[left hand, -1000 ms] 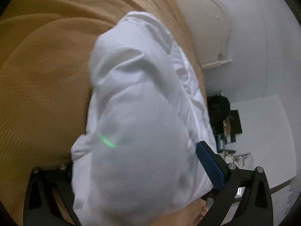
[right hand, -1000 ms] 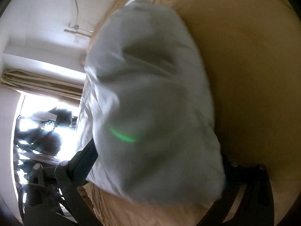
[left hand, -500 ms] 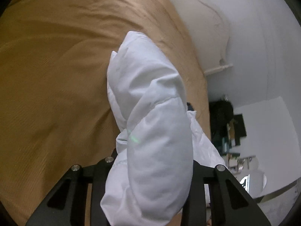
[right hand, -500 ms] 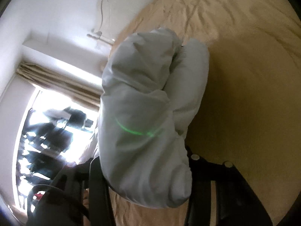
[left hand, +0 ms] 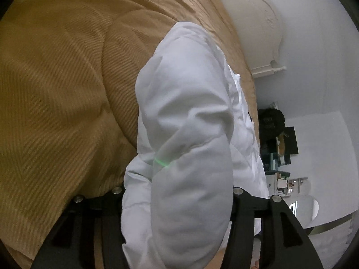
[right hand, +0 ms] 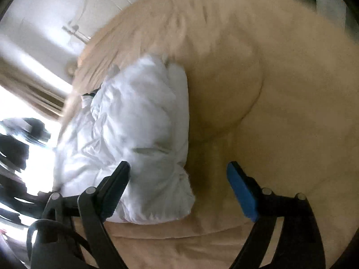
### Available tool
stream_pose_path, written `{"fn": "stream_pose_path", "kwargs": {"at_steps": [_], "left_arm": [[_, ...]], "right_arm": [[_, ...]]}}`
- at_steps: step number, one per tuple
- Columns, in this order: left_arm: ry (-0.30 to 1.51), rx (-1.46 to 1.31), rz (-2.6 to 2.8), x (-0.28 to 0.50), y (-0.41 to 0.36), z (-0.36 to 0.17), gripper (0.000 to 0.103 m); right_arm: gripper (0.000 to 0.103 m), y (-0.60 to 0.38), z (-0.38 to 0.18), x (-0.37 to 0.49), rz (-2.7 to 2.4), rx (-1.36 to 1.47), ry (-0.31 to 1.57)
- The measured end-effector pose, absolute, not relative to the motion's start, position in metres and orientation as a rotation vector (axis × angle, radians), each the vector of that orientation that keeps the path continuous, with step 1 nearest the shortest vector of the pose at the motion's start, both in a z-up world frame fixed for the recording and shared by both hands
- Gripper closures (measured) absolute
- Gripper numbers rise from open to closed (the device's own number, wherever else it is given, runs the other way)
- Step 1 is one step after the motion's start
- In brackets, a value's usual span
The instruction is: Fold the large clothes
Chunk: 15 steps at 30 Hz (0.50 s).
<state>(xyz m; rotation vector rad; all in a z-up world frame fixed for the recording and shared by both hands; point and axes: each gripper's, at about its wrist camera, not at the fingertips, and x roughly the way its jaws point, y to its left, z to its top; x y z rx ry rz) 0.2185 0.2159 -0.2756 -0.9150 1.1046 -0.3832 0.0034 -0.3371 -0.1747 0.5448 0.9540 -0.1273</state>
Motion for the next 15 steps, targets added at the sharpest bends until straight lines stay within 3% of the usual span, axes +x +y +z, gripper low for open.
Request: {"fn": "stream_pose_path", "kwargs": {"at_steps": [4, 8, 15], "left_arm": [[1.104, -0.931, -0.375, 0.219, 0.197, -0.274, 0.048], [1.099, -0.938, -0.373, 0.205, 0.214, -0.276, 0.048], [1.106, -0.948, -0.385, 0.201, 0.222, -0.283, 0.046]], "right_arm": [[0.017, -0.256, -0.139, 0.026, 0.007, 0.305, 0.802], [0.051, -0.158, -0.147, 0.067, 0.188, 0.091, 0.78], [0.054, -0.124, -0.215, 0.128, 0.199, 0.049, 0.93]]}}
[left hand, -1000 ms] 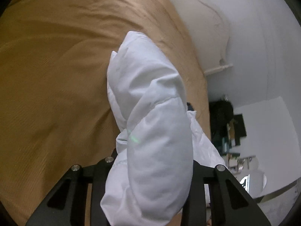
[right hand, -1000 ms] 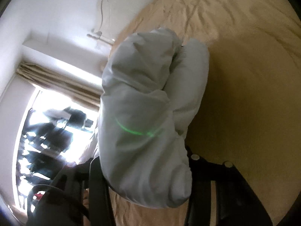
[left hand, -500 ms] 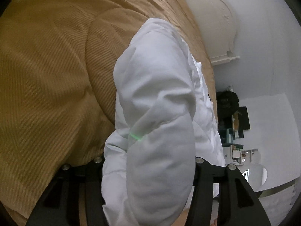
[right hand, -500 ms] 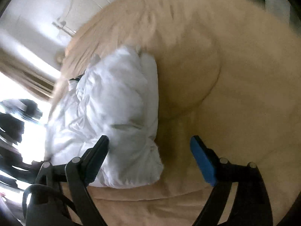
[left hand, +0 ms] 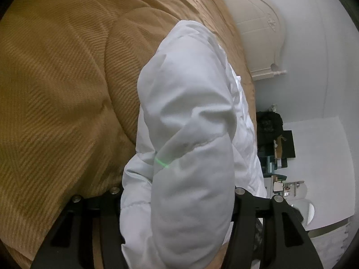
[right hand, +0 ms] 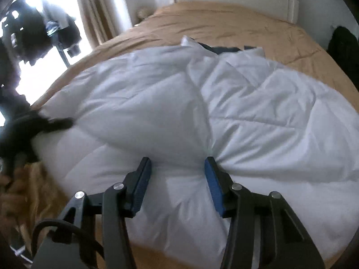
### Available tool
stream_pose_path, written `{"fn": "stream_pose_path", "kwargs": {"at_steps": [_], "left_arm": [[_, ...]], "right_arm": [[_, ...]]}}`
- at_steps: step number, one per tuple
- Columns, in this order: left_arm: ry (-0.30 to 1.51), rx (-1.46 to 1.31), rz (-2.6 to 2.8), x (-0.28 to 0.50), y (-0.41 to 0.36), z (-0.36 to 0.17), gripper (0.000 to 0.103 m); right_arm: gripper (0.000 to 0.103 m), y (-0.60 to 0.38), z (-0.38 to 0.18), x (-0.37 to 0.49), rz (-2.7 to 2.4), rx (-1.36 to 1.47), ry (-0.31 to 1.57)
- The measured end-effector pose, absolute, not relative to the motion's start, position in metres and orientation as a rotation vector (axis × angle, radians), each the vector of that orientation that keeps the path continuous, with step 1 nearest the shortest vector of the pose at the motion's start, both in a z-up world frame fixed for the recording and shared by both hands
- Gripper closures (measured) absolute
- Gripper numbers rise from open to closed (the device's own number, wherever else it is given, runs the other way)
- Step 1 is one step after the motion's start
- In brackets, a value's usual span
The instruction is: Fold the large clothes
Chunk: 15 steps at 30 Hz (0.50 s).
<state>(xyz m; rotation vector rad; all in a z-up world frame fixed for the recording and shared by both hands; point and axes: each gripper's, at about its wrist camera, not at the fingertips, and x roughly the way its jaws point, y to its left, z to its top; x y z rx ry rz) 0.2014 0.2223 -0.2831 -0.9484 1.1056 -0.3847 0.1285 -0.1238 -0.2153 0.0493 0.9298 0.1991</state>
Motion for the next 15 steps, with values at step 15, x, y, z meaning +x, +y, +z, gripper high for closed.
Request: {"fn": "stream_pose_path", "kwargs": {"at_steps": [15], "left_arm": [[1.098, -0.768, -0.322, 0.208, 0.205, -0.257, 0.045]], "right_arm": [[0.047, -0.131, -0.226, 0.318, 0.012, 0.05, 1.178]]}}
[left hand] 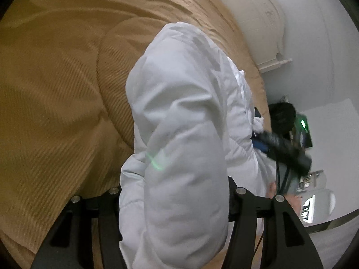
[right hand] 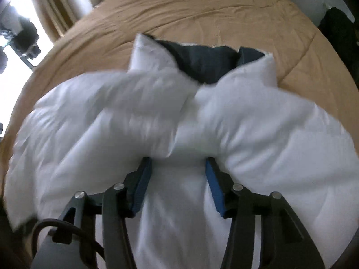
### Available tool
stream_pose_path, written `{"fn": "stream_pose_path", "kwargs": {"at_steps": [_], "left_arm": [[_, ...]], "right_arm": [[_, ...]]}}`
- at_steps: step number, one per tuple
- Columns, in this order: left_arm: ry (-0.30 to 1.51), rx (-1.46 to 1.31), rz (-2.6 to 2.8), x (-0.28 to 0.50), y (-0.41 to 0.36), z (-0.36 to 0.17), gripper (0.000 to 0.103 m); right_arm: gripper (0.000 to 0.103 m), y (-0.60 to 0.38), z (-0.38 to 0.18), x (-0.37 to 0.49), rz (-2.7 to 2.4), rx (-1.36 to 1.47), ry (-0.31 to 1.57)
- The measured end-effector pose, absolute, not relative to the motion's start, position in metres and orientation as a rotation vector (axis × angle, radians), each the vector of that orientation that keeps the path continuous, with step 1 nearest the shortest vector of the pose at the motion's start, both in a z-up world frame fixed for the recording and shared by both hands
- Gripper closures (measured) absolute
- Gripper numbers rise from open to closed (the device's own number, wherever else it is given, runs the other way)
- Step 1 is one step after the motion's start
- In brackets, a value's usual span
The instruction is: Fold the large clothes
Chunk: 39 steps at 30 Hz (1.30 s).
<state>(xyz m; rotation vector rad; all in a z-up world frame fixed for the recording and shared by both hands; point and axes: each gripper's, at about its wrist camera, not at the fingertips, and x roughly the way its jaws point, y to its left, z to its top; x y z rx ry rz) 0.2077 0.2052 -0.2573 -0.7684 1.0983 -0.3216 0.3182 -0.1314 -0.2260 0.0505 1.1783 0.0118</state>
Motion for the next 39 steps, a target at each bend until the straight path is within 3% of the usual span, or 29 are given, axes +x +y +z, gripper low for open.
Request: {"fn": "stream_pose_path", "kwargs": {"at_steps": [7, 13, 15, 19, 25, 34, 35, 37, 38, 39], "left_arm": [[1.091, -0.633, -0.258, 0.207, 0.19, -0.243, 0.045], [1.097, -0.61, -0.252, 0.207, 0.188, -0.239, 0.045], [1.092, -0.591, -0.248, 0.207, 0.187, -0.237, 0.045], [1.094, -0.56, -0.253, 0.206, 0.184, -0.233, 0.045], [1.083, -0.497, -0.234, 0.209, 0.181, -0.227, 0.045], [1.052, -0.434, -0.243, 0.205, 0.174, -0.217, 0.048], [1.043, -0.422, -0.24, 0.205, 0.173, -0.214, 0.048], [1.025, -0.396, -0.238, 0.204, 0.172, -0.207, 0.049], [1.02, -0.382, -0.24, 0.203, 0.171, -0.204, 0.049], [1.017, -0.379, -0.24, 0.203, 0.171, -0.201, 0.05]], "right_arm": [[0.041, -0.143, -0.224, 0.357, -0.054, 0.037, 1.208], [0.038, -0.131, -0.163, 0.252, 0.104, 0.039, 1.067], [0.031, -0.121, -0.163, 0.209, 0.152, -0.004, 1.053], [0.03, -0.114, -0.204, 0.171, 0.177, -0.084, 1.151], [0.029, -0.124, -0.182, 0.122, 0.19, -0.036, 1.157], [0.004, -0.1, -0.237, 0.106, 0.157, -0.194, 1.175], [0.004, -0.101, -0.236, 0.106, 0.157, -0.182, 1.18], [0.016, -0.108, -0.225, 0.106, 0.168, -0.132, 1.182], [0.035, -0.111, -0.215, 0.104, 0.181, -0.1, 1.169], [0.043, -0.114, -0.204, 0.103, 0.203, -0.067, 1.155]]}}
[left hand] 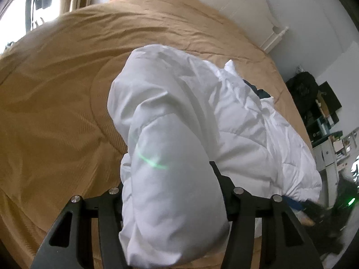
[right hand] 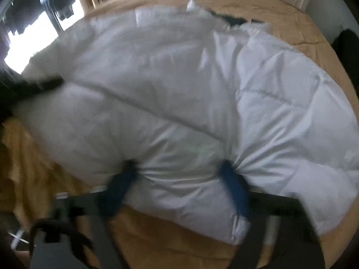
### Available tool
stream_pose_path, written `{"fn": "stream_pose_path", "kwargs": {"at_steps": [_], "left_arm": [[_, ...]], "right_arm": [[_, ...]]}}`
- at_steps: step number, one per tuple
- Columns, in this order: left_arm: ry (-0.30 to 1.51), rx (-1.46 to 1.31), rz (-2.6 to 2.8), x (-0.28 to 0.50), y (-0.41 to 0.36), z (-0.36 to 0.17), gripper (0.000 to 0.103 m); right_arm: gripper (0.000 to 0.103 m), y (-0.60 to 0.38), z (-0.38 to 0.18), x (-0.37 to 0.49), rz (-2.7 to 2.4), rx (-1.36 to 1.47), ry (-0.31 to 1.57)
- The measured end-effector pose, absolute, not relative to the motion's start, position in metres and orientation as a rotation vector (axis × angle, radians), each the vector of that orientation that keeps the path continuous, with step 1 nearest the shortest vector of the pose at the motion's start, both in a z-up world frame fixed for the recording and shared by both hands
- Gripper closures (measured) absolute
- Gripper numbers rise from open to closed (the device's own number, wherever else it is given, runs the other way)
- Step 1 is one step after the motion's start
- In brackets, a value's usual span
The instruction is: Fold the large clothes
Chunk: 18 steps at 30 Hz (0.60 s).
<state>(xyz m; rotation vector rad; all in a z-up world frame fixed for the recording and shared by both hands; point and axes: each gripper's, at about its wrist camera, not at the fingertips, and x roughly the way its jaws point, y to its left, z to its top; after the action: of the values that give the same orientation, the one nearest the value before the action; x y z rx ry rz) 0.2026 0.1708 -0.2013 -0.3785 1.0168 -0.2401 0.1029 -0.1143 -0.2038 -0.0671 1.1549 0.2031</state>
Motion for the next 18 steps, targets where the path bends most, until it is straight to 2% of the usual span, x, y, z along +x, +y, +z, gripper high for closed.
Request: {"fn": "stream_pose_path", "kwargs": {"at_steps": [4, 8, 14, 18], "left_arm": [[0.986, -0.347, -0.233, 0.197, 0.164, -0.192, 0.05], [0.955, -0.286, -0.242, 0.191, 0.154, -0.183, 0.05], [0.921, -0.211, -0.237, 0.185, 0.143, -0.172, 0.05], [0.921, -0.199, -0.236, 0.185, 0.138, -0.168, 0.05]], "right_arm": [[0.049, -0.124, -0.181, 0.122, 0.217, 0.007, 1.109], [0.053, -0.134, -0.217, 0.167, 0.194, 0.133, 1.227], [0.064, -0.138, -0.203, 0.21, 0.14, 0.18, 1.22], [0.065, -0.141, -0.217, 0.239, 0.129, 0.253, 1.284]]}}
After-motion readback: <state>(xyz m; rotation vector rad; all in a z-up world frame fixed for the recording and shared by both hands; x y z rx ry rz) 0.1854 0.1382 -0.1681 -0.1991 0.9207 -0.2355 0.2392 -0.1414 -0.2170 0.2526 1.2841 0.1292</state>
